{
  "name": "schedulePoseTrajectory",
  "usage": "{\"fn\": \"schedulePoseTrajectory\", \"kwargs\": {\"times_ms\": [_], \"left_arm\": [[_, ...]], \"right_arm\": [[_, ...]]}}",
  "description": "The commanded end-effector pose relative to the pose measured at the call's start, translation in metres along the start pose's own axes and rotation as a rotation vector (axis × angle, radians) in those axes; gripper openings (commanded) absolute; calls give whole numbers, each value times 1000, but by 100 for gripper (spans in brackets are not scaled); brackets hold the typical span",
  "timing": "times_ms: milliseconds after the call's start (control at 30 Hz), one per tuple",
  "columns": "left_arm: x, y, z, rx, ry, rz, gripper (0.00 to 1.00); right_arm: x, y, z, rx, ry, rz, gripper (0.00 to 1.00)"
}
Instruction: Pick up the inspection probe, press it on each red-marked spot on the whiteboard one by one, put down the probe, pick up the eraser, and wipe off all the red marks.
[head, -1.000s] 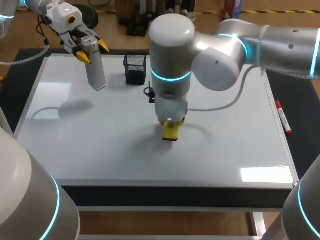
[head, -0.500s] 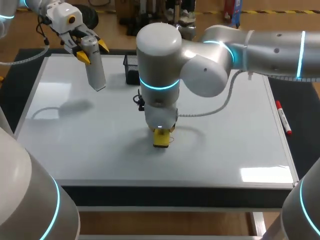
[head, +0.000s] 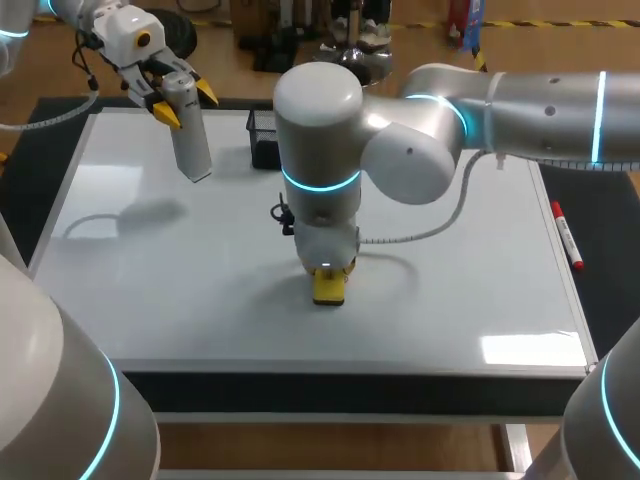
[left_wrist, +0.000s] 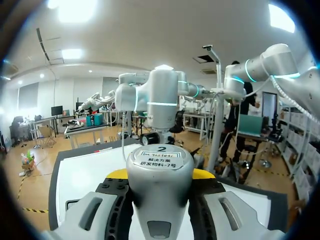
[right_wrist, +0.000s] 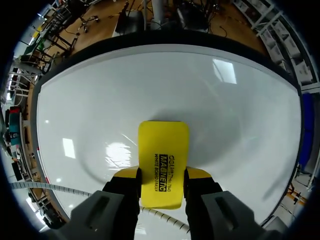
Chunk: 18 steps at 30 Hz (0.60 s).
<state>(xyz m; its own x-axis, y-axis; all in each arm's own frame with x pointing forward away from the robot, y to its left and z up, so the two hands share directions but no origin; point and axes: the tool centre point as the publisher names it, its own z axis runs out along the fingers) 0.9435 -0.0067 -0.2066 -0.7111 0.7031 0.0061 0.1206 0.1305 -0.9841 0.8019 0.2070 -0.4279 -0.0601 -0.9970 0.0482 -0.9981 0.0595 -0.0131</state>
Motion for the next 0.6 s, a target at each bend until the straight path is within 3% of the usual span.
{"fn": "schedulePoseTrajectory", "kwargs": {"times_ms": [33, 600], "left_arm": [[-4, 3, -7, 10, 16, 0, 0], [-4, 3, -7, 10, 16, 0, 0]], "right_arm": [[5, -3, 4, -10, 8, 2, 0], [57, -3, 13, -25, 44, 106, 0]]}}
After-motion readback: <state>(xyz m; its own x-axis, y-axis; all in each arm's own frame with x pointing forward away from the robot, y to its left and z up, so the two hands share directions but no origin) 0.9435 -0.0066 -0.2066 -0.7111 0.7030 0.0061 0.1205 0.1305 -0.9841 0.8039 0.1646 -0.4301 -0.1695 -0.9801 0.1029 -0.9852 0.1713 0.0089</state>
